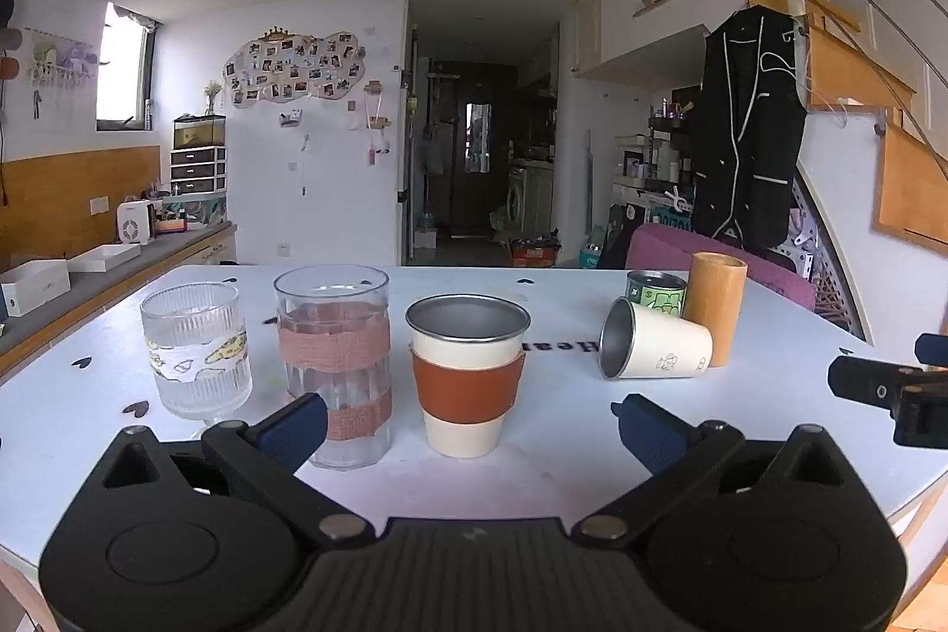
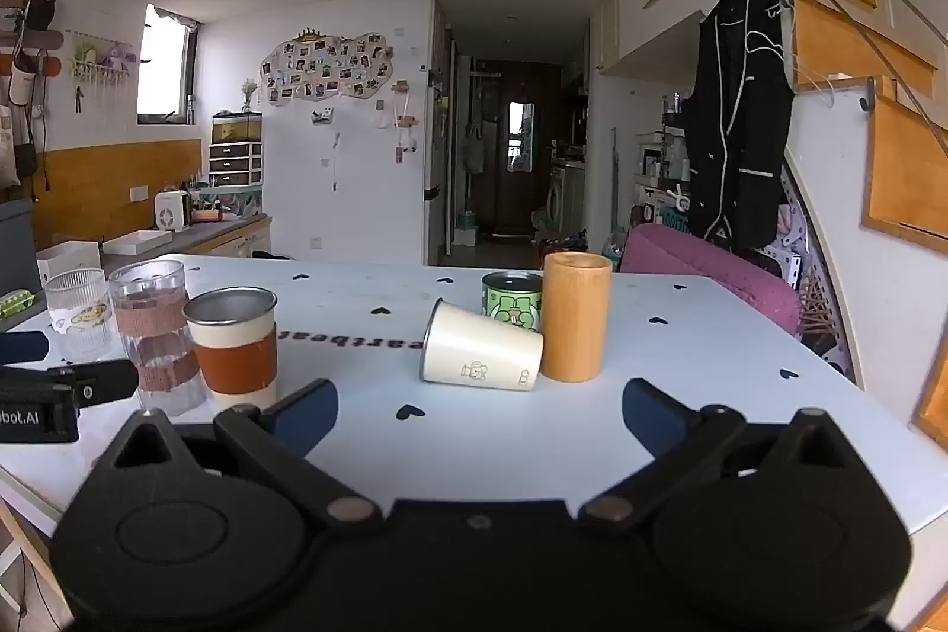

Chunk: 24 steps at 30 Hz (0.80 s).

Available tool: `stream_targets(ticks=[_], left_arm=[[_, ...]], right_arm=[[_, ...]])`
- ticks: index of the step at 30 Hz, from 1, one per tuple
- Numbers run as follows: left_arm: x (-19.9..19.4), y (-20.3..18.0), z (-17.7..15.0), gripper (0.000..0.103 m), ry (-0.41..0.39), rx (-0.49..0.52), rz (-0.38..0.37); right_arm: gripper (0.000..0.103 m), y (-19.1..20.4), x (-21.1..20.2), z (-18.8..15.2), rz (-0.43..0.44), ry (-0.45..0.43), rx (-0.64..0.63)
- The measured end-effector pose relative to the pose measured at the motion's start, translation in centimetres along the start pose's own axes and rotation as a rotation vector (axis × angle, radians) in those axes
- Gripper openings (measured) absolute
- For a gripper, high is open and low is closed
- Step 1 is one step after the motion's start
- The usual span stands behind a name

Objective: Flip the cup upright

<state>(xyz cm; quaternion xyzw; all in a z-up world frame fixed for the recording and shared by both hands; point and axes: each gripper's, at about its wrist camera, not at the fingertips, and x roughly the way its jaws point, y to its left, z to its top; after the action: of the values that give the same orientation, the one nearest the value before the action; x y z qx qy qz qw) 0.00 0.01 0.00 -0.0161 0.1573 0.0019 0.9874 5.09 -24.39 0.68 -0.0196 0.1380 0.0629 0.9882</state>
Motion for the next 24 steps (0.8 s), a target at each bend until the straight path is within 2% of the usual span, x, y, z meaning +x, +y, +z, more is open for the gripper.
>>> stream_targets(ticks=[24], left_arm=[[-0.01,-0.02,-0.01,0.103,-0.002,0.006,0.003]], right_arm=[[0.103,0.02,0.01,-0.02,0.001,0.002,0.004]])
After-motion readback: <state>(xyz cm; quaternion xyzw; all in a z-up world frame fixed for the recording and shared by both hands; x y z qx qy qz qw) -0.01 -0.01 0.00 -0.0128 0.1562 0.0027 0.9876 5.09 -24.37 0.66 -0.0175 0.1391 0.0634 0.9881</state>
